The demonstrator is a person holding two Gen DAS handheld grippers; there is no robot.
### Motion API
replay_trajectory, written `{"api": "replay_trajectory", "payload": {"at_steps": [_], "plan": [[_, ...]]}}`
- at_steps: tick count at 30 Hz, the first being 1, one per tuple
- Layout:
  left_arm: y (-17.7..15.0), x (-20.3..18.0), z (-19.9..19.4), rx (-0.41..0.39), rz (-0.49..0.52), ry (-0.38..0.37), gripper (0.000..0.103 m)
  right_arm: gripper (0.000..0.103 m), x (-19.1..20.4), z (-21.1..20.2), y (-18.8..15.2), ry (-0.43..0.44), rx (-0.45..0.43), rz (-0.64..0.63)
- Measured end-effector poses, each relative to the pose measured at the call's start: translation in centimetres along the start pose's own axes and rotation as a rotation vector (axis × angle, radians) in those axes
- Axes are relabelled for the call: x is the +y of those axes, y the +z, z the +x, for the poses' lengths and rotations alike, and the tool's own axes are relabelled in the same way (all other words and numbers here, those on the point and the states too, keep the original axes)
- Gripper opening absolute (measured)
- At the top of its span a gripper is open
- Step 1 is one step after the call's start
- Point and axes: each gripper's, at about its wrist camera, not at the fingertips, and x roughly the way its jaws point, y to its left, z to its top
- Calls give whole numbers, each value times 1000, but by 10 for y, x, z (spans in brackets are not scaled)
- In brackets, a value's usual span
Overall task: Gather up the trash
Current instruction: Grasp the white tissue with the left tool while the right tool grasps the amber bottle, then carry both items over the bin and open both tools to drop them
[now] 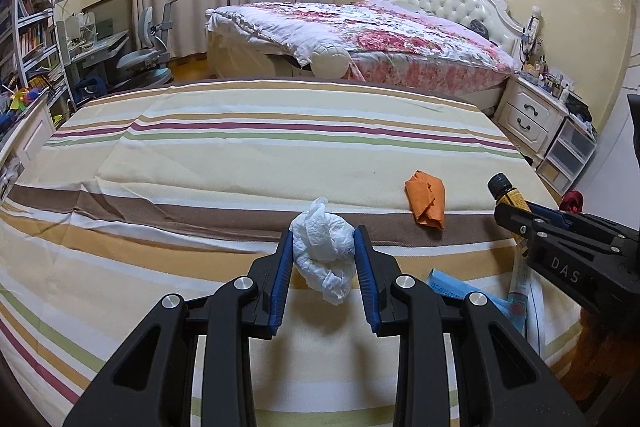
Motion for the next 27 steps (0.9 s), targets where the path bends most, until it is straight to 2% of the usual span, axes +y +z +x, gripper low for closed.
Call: {"api": "replay_trajectory", "payload": {"at_steps": [13, 27], "plan": [[11, -49, -1, -21, 49, -75, 31, 23, -84, 3, -11, -147, 17, 147], [24, -158, 10, -31, 204, -242, 31, 23, -159, -13, -30, -308, -2, 264]]}}
